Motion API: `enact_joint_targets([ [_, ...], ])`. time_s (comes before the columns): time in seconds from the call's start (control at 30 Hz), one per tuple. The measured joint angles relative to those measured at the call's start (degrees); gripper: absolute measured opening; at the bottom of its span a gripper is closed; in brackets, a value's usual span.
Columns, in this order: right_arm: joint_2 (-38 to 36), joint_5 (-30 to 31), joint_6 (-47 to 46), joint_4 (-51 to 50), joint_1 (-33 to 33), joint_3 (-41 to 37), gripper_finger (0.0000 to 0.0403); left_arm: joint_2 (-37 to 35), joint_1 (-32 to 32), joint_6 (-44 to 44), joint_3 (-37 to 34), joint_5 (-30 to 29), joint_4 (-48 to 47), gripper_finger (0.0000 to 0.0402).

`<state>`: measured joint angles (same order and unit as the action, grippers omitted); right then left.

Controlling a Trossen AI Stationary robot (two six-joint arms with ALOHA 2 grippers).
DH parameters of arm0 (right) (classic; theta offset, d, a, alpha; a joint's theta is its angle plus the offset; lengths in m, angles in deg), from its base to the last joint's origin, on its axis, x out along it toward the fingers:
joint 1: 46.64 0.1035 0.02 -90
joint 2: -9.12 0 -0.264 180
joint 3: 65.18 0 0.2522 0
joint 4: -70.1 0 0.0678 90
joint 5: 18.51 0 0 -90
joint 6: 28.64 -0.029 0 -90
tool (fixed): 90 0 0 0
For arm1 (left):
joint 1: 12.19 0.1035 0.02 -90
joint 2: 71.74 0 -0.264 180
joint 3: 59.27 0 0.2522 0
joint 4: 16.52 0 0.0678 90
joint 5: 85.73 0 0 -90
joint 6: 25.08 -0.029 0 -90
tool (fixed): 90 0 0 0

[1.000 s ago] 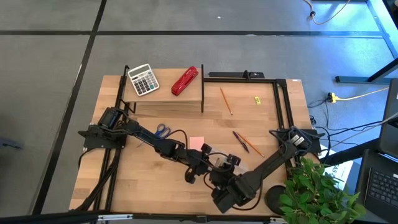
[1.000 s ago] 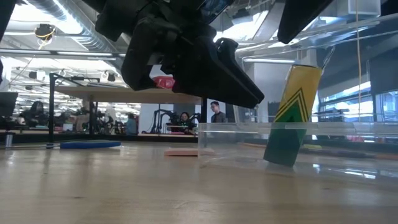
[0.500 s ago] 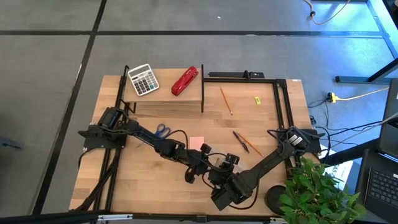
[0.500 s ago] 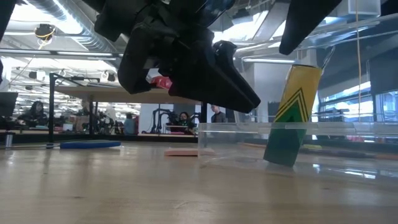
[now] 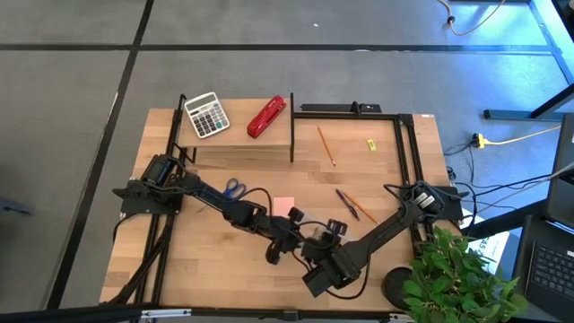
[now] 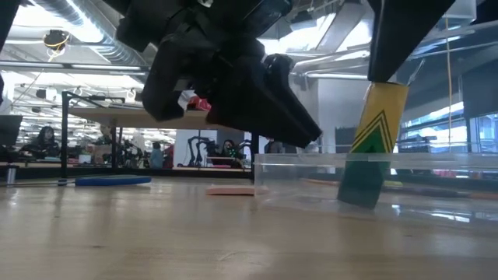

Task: Pack school essentials
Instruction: Put the crayon box into the transparent supply box, then put the blue scissors into the transparent supply box

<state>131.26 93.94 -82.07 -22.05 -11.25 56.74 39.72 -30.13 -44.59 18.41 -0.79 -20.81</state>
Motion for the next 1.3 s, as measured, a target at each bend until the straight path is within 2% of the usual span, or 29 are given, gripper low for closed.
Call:
enact_joint_targets([
  [0.17,0.0,-4.4,0.0,0.0,0.0,0.0,0.0145,0.0,0.0,0.1,0.0,0.0,-1.4,0.0124],
  [0.33,0.0,-5.3,0.0,0.0,0.0,0.0,0.0145,0.0,0.0,0.1,0.0,0.0,-1.5,0.0124],
  [0.73,0.0,-17.1,-0.1,0.2,-0.3,0.0,0.0145,0.0,0.0,1.4,0.0,0.0,-2.5,0.0124],
  [0.93,-0.5,-15.5,-0.3,0.2,-0.3,0.0,0.0145,0.0,0.0,2.2,0.1,0.0,-3.6,0.0124],
  [1.07,-1.2,-11.2,-1.8,-0.5,-0.3,1.6,0.0145,0.0,0.0,4.0,0.1,0.1,-3.8,0.0124],
  [1.17,-1.3,-8.1,-3.6,-3.5,-0.2,3.8,0.0145,0.0,0.0,4.2,0.1,0.1,-3.9,0.0124],
  [1.3,-1.4,-7.5,-5.0,-7.4,-0.3,4.9,0.0145,0.0,-0.4,4.7,0.1,0.0,-4.3,0.0124],
])
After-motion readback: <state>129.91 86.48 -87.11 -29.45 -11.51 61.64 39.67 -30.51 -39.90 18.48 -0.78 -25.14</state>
